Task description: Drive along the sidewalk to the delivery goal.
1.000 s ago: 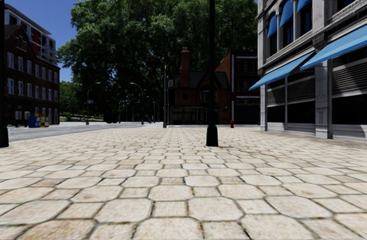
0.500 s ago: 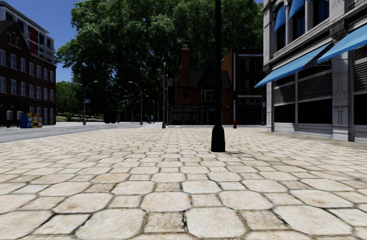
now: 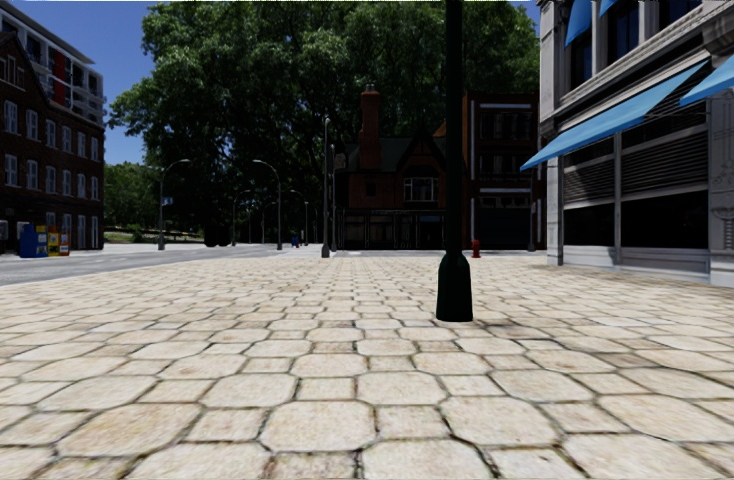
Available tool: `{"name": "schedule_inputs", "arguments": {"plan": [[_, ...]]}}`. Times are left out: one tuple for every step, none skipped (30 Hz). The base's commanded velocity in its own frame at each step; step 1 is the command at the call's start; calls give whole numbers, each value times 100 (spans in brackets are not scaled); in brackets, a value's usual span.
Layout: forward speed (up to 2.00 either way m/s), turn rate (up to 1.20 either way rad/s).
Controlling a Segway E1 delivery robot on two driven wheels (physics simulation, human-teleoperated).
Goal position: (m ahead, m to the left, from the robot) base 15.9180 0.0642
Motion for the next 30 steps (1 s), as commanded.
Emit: {"name": "schedule_inputs", "arguments": {"plan": [[200,0],[200,0],[200,4],[200,8],[200,8],[200,17],[200,22],[200,26],[200,26],[200,28],[200,28],[200,28],[200,28],[200,28],[200,28],[200,28],[200,28],[200,28],[200,24],[200,0],[200,0],[200,0],[200,0],[200,0],[200,0],[200,0],[200,0],[200,0],[200,0],[200,0]]}}
